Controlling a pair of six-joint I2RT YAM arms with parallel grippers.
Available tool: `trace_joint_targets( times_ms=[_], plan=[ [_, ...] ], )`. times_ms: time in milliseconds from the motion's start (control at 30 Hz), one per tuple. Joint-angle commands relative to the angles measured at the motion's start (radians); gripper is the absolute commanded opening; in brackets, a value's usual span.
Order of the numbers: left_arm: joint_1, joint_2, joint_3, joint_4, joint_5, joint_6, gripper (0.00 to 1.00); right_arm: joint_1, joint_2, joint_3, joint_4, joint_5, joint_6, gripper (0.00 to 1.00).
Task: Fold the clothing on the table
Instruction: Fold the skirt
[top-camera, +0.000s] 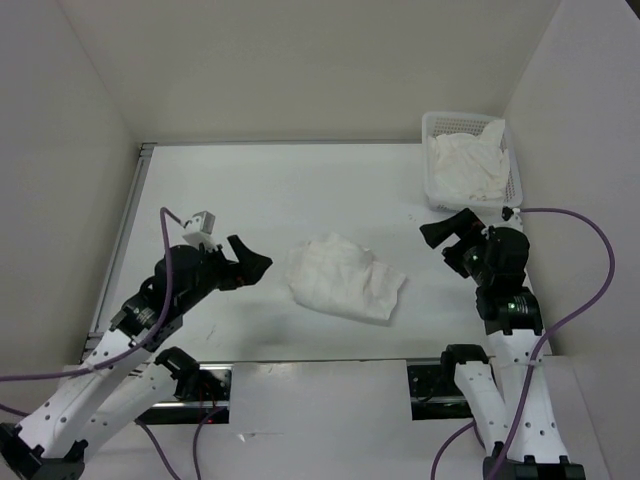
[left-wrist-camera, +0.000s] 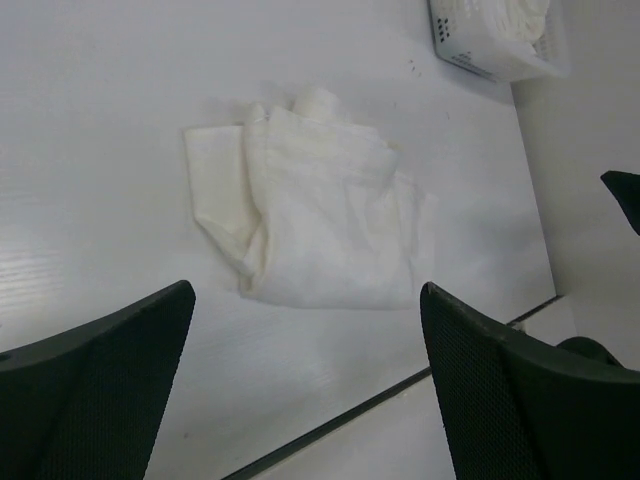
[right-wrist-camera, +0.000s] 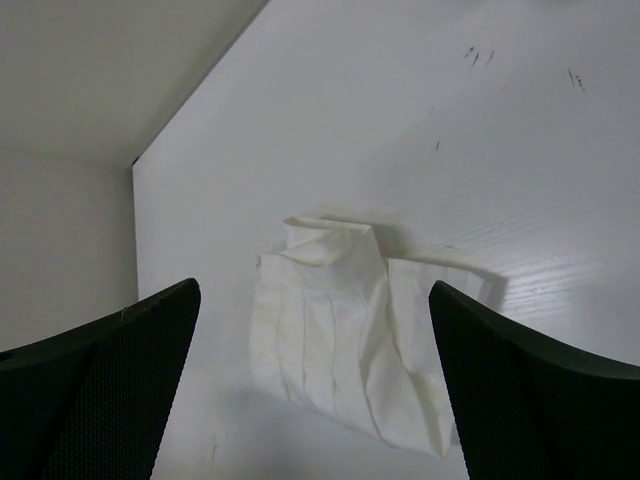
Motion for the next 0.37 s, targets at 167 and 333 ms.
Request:
trace_joint_targets(
  times_ms=[167,333],
  plan=[
    [0.016,-0.104,-0.046,-0.104,-0.110,-0.049,1.00,-0.003,0.002,-0.017,-0.002,-0.023,-0.010,1.00],
    [0.016,-0.104,-0.046,-0.116,-0.128,-0.060,1.00,-0.003,-0.016,-0.017,-0.002,-0.014,-0.010,1.00]
  ],
)
